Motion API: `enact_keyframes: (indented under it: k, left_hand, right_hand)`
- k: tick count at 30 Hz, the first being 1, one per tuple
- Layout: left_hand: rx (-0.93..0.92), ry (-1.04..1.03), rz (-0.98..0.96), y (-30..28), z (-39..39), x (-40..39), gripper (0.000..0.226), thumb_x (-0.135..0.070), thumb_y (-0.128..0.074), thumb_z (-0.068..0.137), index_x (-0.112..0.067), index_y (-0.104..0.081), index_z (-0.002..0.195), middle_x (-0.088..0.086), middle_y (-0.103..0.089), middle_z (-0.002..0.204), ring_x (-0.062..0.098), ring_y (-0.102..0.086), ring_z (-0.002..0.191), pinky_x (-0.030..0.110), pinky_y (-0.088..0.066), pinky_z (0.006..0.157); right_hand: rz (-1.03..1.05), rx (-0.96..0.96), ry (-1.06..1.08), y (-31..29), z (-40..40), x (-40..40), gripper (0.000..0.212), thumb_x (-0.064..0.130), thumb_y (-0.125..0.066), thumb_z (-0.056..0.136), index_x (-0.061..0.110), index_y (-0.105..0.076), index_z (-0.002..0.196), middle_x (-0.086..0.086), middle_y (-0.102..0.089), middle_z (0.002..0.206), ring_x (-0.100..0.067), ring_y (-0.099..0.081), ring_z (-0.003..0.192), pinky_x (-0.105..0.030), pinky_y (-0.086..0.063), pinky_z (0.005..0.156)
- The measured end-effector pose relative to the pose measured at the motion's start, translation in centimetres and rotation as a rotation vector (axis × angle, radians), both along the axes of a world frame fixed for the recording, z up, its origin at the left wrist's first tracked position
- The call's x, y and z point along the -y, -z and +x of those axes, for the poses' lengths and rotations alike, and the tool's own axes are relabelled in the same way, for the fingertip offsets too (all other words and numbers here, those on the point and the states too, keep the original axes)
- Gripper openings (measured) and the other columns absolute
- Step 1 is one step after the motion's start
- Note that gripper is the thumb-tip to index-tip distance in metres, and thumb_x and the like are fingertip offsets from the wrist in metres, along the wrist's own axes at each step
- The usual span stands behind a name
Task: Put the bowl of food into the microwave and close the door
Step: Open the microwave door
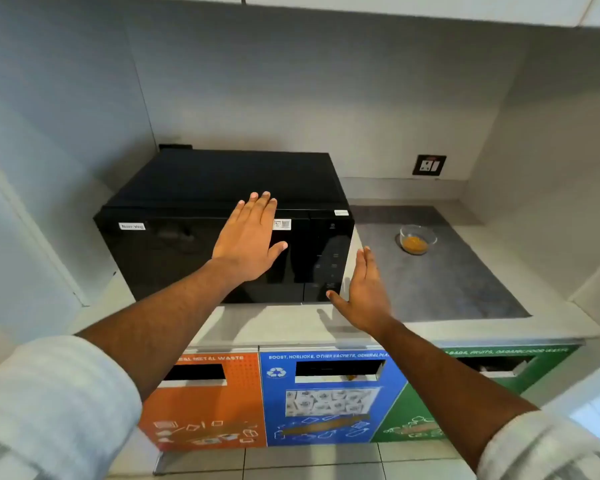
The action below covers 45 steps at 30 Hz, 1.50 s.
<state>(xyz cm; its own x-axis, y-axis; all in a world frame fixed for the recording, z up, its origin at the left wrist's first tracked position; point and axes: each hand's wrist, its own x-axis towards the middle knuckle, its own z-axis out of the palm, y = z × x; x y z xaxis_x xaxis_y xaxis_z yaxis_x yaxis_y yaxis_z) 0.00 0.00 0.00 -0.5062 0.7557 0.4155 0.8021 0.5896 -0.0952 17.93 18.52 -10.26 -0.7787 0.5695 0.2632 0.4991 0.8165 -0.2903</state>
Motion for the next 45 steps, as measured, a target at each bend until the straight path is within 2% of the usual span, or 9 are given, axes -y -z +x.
enact_keyframes:
  k: [4,10,17,20,25,32,38,41,45]
  left_hand:
    - [-0.019,-0.037,-0.040,1.4,-1.0,-1.6,0.093,-0.063,-0.050,0.091,-0.011,-0.016,0.159,0.010,-0.020,0.168,0.028,-0.016,0.157,0.043,-0.010,0.126]
    - [-0.092,-0.096,0.053,3.2,-2.2,-2.7,0.094,-0.070,-0.055,0.083,-0.014,-0.028,0.154,0.007,-0.037,0.161,0.027,-0.032,0.151,0.043,-0.022,0.123]
    - [-0.100,-0.171,0.156,5.1,-2.5,-3.8,0.101,-0.082,-0.046,0.078,-0.017,-0.029,0.154,0.004,-0.037,0.159,0.025,-0.031,0.149,0.040,-0.014,0.123]
    - [-0.088,-0.191,0.173,5.3,-2.3,-4.2,0.102,-0.081,-0.049,0.077,-0.017,-0.030,0.153,0.003,-0.037,0.159,0.024,-0.032,0.149,0.040,-0.014,0.123]
    - [-0.100,-0.206,0.202,5.4,-2.4,-4.5,0.099,-0.082,-0.049,0.076,-0.017,-0.034,0.150,0.003,-0.041,0.156,0.023,-0.034,0.147,0.041,-0.017,0.122]
    - [-0.093,-0.223,0.210,5.7,-2.5,-4.7,0.100,-0.081,-0.052,0.076,-0.016,-0.035,0.150,0.004,-0.041,0.156,0.024,-0.034,0.147,0.043,-0.021,0.123]
    - [-0.084,-0.239,0.216,5.5,-2.2,-4.9,0.099,-0.078,-0.057,0.075,-0.016,-0.036,0.149,0.004,-0.042,0.155,0.024,-0.035,0.147,0.042,-0.022,0.123]
    - [-0.047,-0.247,0.217,5.1,-1.7,-5.0,0.099,-0.075,-0.062,0.073,-0.016,-0.036,0.148,0.004,-0.042,0.155,0.024,-0.034,0.148,0.042,-0.020,0.124]
    - [0.016,-0.258,0.222,4.7,-1.1,-5.1,0.100,-0.069,-0.071,0.070,-0.016,-0.036,0.147,0.005,-0.043,0.155,0.025,-0.033,0.149,0.043,-0.019,0.126]
  right_hand:
    - [-0.219,0.028,0.009,3.8,-0.4,-1.6,0.113,0.062,-0.063,0.087,0.008,0.004,0.161,-0.009,0.003,0.172,-0.030,-0.005,0.158,-0.040,-0.018,0.127]
    - [-0.512,-0.131,0.000,7.7,-2.8,-2.1,0.112,0.048,-0.077,0.082,0.012,-0.005,0.161,-0.007,-0.010,0.171,-0.029,-0.023,0.155,-0.040,-0.029,0.123]
    - [-0.791,-0.361,0.084,10.7,-6.3,-0.5,0.101,0.043,-0.083,0.078,0.025,-0.023,0.156,-0.002,-0.034,0.162,-0.027,-0.042,0.144,-0.042,-0.044,0.114]
    - [-0.780,-0.451,0.131,11.5,-6.6,0.0,0.091,0.045,-0.078,0.081,0.021,-0.029,0.154,-0.004,-0.045,0.156,-0.027,-0.048,0.139,-0.036,-0.047,0.106]
    - [-0.691,-0.483,0.175,12.0,-7.6,0.1,0.084,0.038,-0.077,0.084,0.014,-0.034,0.151,-0.010,-0.052,0.149,-0.030,-0.054,0.134,-0.041,-0.054,0.103]
    - [-0.625,-0.483,0.281,12.1,-8.8,0.5,0.072,0.025,-0.081,0.082,0.017,-0.042,0.141,-0.007,-0.059,0.132,-0.027,-0.065,0.118,-0.027,-0.054,0.085]
    - [-0.649,-0.485,0.305,11.6,-8.9,0.8,0.069,0.024,-0.083,0.080,0.019,-0.043,0.136,-0.002,-0.062,0.123,-0.024,-0.067,0.111,-0.005,-0.038,0.069]
    - [-0.703,-0.436,0.294,11.2,-8.5,0.4,0.073,0.031,-0.083,0.080,0.021,-0.039,0.137,-0.004,-0.063,0.127,-0.025,-0.065,0.115,-0.016,-0.047,0.076]
    - [-0.763,-0.323,0.232,10.3,-7.7,-0.5,0.076,0.034,-0.080,0.083,0.022,-0.034,0.142,-0.004,-0.058,0.141,-0.028,-0.061,0.126,-0.041,-0.056,0.100]
